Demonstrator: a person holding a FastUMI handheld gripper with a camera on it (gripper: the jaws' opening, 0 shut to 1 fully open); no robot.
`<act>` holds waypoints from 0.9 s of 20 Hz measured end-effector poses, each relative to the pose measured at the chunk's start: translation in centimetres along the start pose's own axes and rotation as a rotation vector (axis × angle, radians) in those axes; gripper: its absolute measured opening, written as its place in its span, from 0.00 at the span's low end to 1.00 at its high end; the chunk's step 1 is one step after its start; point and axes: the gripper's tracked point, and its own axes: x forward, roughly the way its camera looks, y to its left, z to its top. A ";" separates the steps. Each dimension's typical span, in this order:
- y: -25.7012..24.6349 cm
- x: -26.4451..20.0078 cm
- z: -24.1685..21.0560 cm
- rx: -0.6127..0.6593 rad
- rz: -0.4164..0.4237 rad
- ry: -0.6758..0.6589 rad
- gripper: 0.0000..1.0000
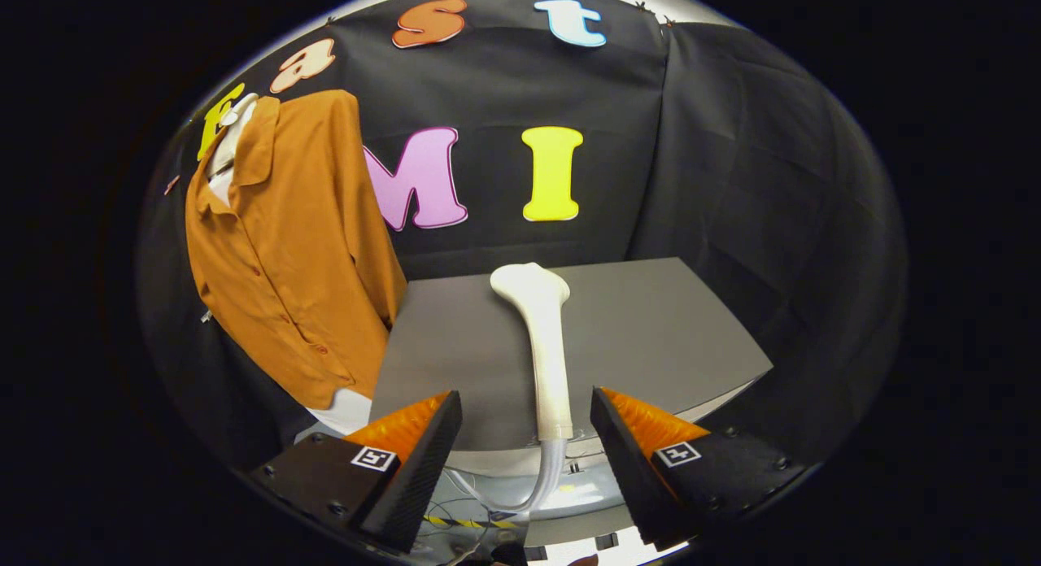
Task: Iron the clothes twice with a garment steamer, once on the left side and once on the right side.
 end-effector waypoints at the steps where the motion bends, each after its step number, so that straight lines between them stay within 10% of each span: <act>1: -0.1 1.2 -0.7 0.006 0.006 0.025 0.99; 7: -1.1 6.7 -3.3 0.005 0.011 0.124 0.99; 12: -2.2 8.3 -3.3 -0.011 0.017 0.105 0.39; 18: -2.4 7.1 -2.5 0.030 0.024 -0.006 0.27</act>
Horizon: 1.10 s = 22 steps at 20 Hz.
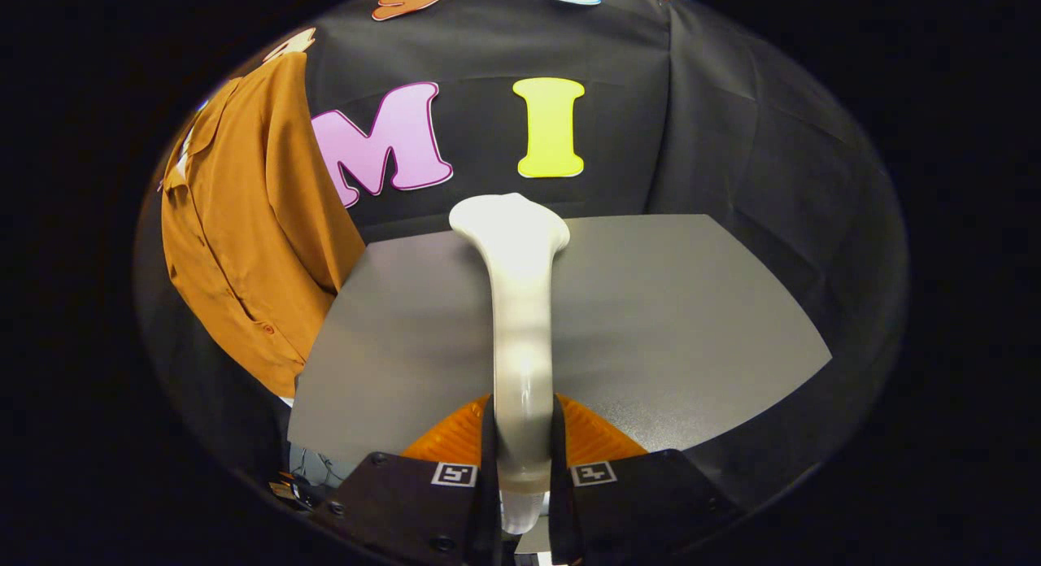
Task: Iron the clothes twice with a garment steamer, once on the left side and once on the right side.
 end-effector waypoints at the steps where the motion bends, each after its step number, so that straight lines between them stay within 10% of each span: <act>1: 0.3 -0.8 0.7 0.025 0.003 -0.032 0.27; 22: 17.5 -25.5 5.4 0.018 0.044 -0.623 0.26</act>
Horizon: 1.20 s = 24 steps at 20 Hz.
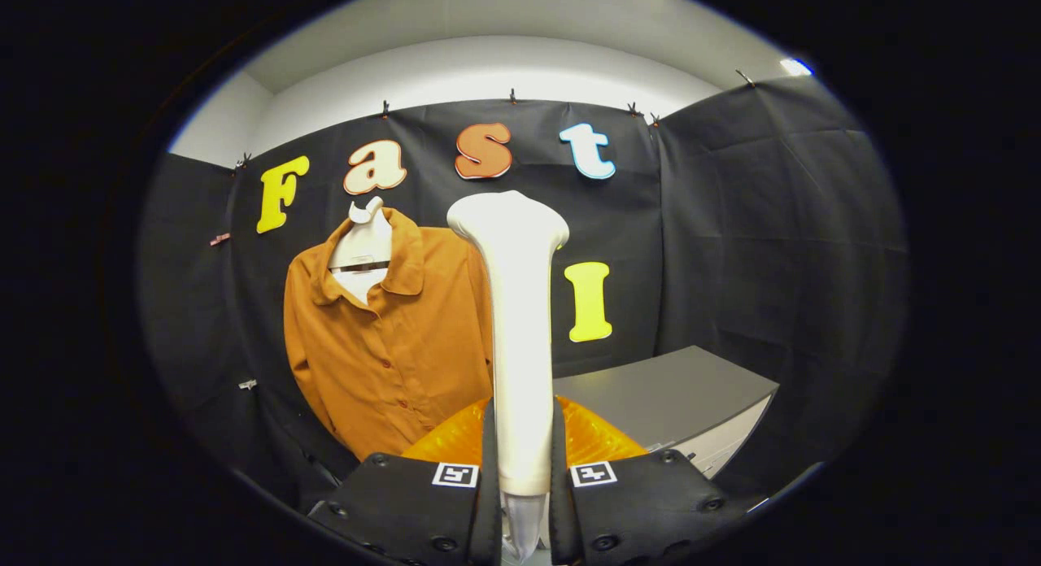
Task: Iron the clothes twice with a garment steamer, once on the left side and once on the right side.
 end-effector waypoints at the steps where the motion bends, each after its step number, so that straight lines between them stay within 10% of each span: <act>1: 0.8 -0.2 0.1 -0.013 0.000 -0.007 0.27; 24: 11.9 11.0 -8.0 -0.140 -0.022 0.045 0.27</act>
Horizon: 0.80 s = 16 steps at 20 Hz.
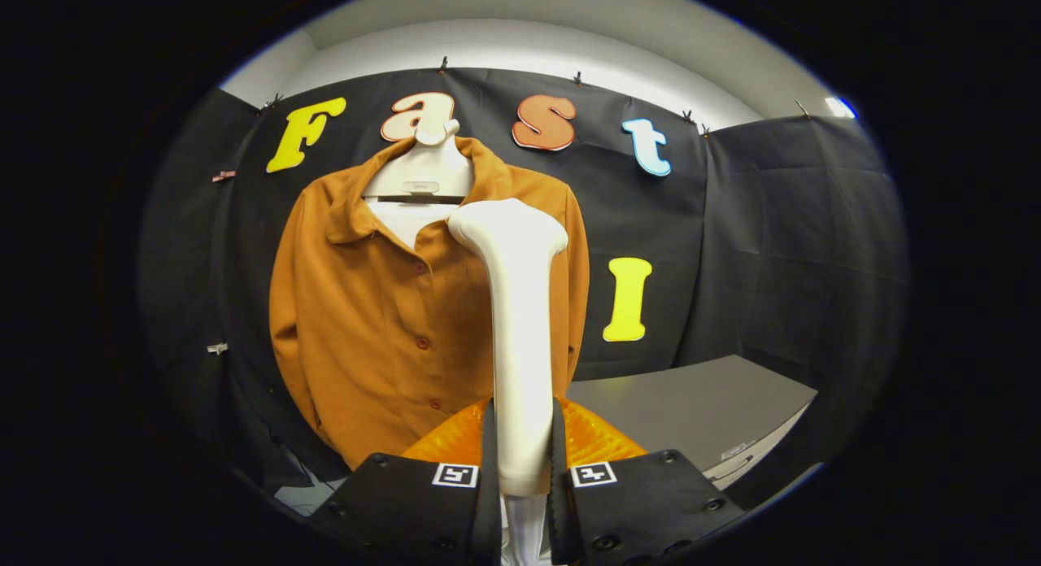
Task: Iron the clothes twice with a garment steamer, once on the left side and once on the right side.
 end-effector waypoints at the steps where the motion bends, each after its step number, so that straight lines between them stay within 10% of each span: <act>1: 0.1 0.6 -0.5 -0.002 0.000 0.010 0.26; 16: 1.2 4.6 -9.1 -0.056 0.005 0.164 0.27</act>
